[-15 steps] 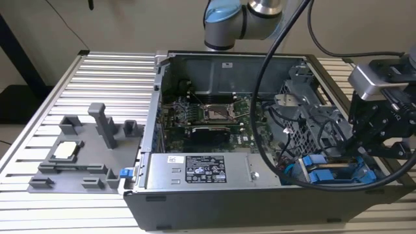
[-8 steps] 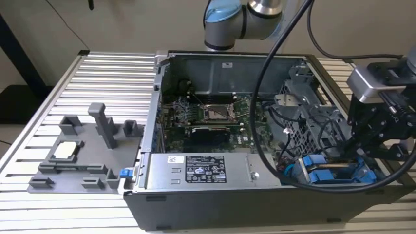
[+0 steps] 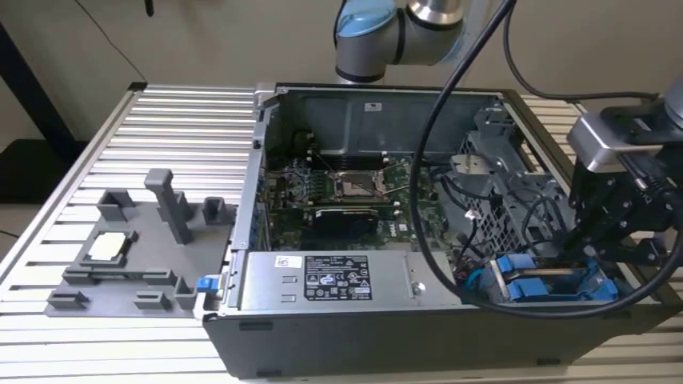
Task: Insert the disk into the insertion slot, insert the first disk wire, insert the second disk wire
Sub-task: 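Insert the first disk wire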
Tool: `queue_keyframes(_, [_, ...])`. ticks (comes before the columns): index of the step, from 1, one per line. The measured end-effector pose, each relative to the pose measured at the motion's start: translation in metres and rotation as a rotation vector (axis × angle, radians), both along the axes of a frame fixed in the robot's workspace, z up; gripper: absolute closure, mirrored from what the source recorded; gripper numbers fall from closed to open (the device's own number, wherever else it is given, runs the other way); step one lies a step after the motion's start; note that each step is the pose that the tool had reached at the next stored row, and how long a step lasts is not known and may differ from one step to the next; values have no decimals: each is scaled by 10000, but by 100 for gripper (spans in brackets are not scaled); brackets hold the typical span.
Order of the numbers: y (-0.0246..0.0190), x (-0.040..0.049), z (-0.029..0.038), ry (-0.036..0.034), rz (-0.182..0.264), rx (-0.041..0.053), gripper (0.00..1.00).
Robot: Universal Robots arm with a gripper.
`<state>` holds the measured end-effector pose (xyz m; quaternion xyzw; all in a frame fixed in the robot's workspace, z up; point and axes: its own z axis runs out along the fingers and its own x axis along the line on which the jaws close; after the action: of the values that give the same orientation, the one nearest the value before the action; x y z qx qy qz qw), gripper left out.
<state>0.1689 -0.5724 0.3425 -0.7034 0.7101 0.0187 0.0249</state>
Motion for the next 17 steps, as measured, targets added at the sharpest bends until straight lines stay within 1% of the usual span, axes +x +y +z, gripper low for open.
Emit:
queue_keyframes(5, [0,0,-31,-1,-5,-2,81])
queue_keyframes(8, [0,0,-62,0,-7,1,81])
queue_keyframes(11, [-1,0,-91,-1,-8,-17,81])
queue_keyframes(17, [0,-1,-105,1,-8,8,81])
